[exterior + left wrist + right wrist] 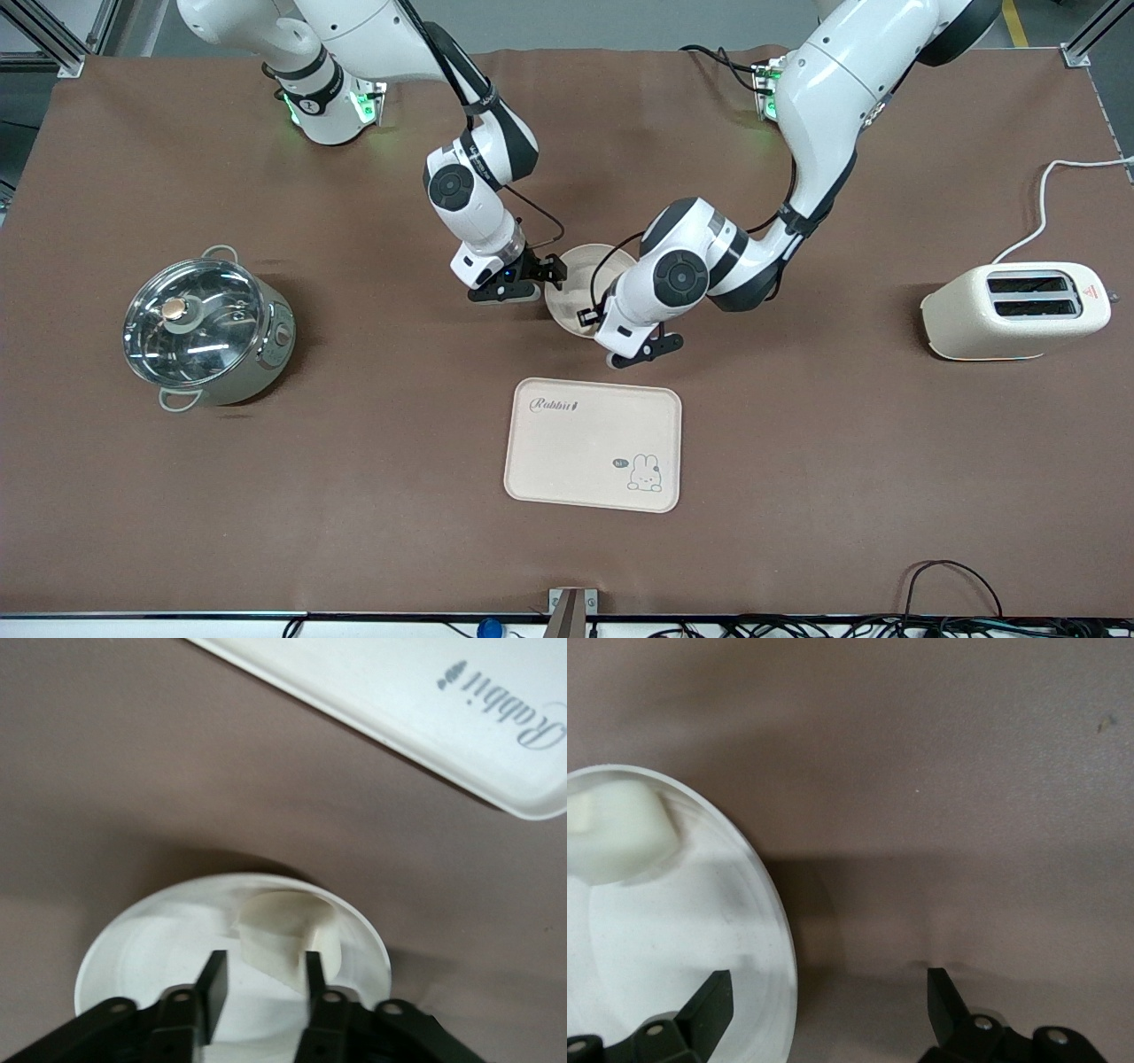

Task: Place bun in plate and plate on tray
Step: 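Lower the bun onto the plate while the right gripper grips the plate rim, then open the left gripper and withdraw it while the right gripper holds the plate, then carry the plate with the bun onto the tray with the right gripper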

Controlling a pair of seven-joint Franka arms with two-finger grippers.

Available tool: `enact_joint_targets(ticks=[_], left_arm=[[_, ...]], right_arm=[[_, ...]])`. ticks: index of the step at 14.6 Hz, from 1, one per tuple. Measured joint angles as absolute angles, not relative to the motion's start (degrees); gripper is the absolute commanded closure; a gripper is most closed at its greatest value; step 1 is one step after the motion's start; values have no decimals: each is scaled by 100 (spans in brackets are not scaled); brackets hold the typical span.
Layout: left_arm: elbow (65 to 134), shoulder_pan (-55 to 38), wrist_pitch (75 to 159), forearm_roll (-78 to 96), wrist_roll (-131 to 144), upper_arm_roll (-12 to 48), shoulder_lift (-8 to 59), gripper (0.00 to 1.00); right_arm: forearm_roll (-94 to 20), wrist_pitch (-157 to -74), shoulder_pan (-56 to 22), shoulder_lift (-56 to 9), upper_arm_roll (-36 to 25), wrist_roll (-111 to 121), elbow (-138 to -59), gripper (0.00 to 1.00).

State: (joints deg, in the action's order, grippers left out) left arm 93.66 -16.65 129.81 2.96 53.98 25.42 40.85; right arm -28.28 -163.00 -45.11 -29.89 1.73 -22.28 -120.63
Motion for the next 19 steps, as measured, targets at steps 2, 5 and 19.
enact_joint_targets(ticks=[2, 5, 19], left_arm=[[9345, -1610, 12978, 244, 5396, 2537, 4058, 0], [9149, -1272, 12461, -333, 5181, 2527, 3780, 0], [8735, 890, 9758, -702, 1764, 2549, 461, 0]], right_arm=[[-2830, -16308, -4511, -2989, 171, -2254, -12060, 41], [-2830, -16337, -4512, -2989, 169, -2265, -12054, 88], [-2914, -16800, -4605, -3005, 141, -2776, -11737, 100]])
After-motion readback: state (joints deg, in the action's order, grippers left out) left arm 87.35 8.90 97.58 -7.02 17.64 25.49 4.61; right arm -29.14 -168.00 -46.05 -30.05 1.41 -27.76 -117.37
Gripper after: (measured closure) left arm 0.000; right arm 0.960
